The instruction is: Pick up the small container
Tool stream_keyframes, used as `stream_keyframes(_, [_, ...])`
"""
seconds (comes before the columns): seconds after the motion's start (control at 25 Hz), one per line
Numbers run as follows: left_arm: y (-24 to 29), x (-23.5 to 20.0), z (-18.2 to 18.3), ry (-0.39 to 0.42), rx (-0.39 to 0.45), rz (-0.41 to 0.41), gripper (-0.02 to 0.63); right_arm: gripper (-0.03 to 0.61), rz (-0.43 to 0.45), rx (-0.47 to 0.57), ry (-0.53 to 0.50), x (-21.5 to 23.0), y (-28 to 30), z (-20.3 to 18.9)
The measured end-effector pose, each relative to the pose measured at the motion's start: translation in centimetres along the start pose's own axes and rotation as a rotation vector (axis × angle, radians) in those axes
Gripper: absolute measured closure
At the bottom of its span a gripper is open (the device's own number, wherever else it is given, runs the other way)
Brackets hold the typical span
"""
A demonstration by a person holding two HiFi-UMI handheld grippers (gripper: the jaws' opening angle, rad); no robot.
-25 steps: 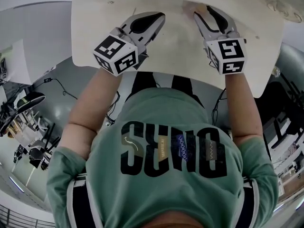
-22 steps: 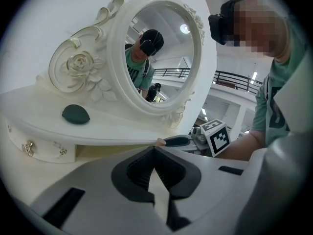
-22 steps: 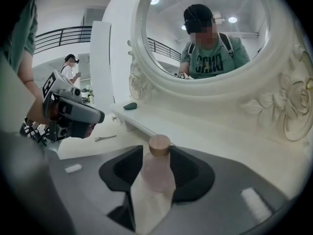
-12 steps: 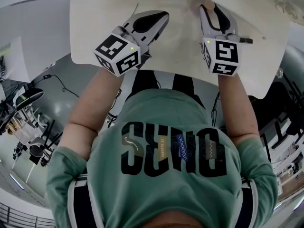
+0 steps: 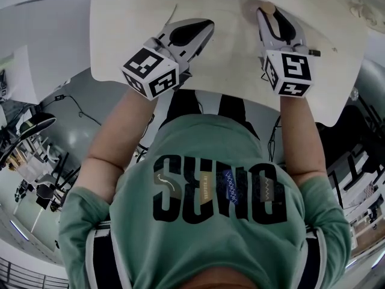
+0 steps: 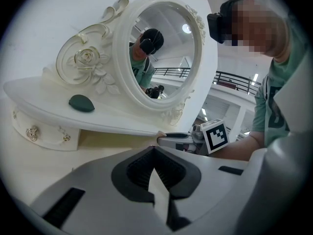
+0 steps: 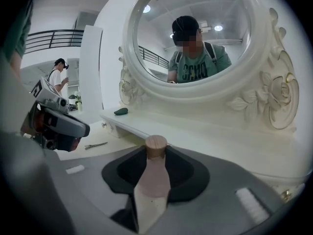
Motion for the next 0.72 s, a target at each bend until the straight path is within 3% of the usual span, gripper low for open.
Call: stream_keyframes(0.72, [-1.5, 1.2, 2.1, 0.020, 0.047, 0.003, 0.614, 0.449, 0.039, 0.020, -0.024, -1.0, -2.7, 2.0])
Point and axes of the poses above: the fingertips, and each gripper's own axes: y forward along the fingers, x to its right, z out of its top, the point moved 6 cm from there along -y, backward along the fingers, and after that the axes turned 14 degrees about z, right-handed, at the moved point
